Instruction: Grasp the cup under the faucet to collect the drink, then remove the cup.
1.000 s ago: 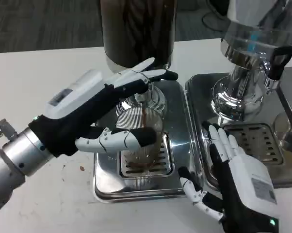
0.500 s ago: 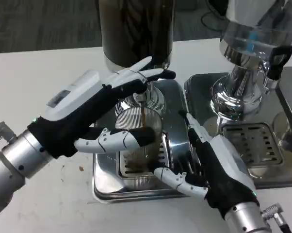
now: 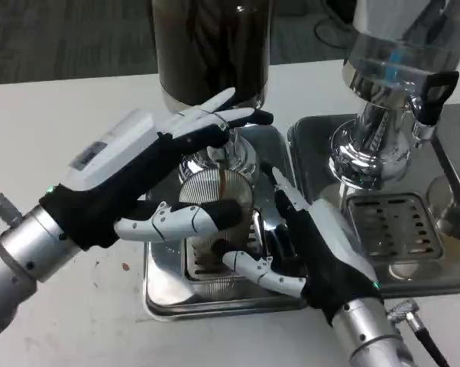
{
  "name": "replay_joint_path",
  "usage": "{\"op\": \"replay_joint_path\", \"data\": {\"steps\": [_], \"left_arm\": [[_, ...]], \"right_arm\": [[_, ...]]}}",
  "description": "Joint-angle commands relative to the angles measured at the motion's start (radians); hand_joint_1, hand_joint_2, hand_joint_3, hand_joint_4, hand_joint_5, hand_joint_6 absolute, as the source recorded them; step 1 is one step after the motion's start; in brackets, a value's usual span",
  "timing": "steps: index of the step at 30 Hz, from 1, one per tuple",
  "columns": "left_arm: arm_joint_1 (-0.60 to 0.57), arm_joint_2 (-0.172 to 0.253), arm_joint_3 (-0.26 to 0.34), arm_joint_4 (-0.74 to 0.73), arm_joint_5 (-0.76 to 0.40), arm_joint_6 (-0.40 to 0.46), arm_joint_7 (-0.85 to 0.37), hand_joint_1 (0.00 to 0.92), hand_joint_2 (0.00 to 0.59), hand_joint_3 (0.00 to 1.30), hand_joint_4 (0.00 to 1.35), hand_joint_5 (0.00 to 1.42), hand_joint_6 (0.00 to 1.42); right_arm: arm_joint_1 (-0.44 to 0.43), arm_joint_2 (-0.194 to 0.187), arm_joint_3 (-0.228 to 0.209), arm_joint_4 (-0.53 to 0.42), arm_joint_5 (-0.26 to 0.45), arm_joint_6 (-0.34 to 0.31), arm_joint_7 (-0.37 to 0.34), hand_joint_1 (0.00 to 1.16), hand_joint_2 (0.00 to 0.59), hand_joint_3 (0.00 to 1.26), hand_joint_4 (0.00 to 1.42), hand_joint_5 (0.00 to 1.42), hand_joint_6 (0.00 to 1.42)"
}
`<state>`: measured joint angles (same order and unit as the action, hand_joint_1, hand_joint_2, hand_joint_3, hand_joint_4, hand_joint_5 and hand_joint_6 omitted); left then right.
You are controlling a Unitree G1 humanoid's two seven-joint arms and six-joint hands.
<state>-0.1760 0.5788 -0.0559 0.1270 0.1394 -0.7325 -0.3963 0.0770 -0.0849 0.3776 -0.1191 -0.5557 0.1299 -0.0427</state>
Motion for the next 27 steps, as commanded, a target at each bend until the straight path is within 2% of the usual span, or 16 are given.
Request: {"op": "replay_joint_path", "data": {"steps": [1, 9, 12, 16, 20, 27], "left_arm": [[0.034, 0.021, -0.008, 0.010, 0.037, 0.019, -0.014, 0.000, 0.152, 0.20, 0.03, 0.18, 0.09], [0.052, 0.022, 0.004, 0.005, 0.050, 0.025, 0.013, 0.000, 0.155, 0.20, 0.02, 0.19, 0.08], [0.065, 0.016, 0.028, -0.004, 0.052, 0.024, 0.048, 0.000, 0.155, 0.15, 0.00, 0.15, 0.05], [0.097, -0.002, 0.088, 0.008, 0.053, 0.017, 0.123, 0.000, 0.155, 0.13, 0.00, 0.15, 0.08], [0.099, -0.019, 0.115, 0.008, 0.043, 0.022, 0.153, 0.000, 0.152, 0.10, 0.00, 0.13, 0.07], [0.182, -0.076, 0.212, -0.029, 0.013, -0.030, 0.247, 0.000, 0.153, 0.10, 0.00, 0.12, 0.05]], "right_arm": [[-0.022, 0.008, 0.002, 0.033, 0.010, -0.004, -0.001, 0.50, 0.162, 0.00, 0.00, 0.00, 0.00], [-0.035, 0.008, 0.008, 0.053, 0.020, -0.007, 0.002, 0.50, 0.163, 0.00, 0.00, 0.00, 0.00], [-0.030, 0.008, 0.007, 0.056, 0.026, -0.012, -0.003, 0.50, 0.163, 0.00, 0.00, 0.00, 0.00], [-0.023, 0.015, 0.011, 0.055, 0.023, -0.011, -0.017, 0.50, 0.163, 0.00, 0.00, 0.00, 0.00], [-0.017, 0.007, 0.011, 0.051, 0.029, -0.014, -0.015, 0.50, 0.163, 0.00, 0.00, 0.00, 0.00], [-0.024, 0.003, 0.012, 0.060, 0.040, -0.035, -0.018, 0.49, 0.174, 0.00, 0.00, 0.00, 0.00]]}}
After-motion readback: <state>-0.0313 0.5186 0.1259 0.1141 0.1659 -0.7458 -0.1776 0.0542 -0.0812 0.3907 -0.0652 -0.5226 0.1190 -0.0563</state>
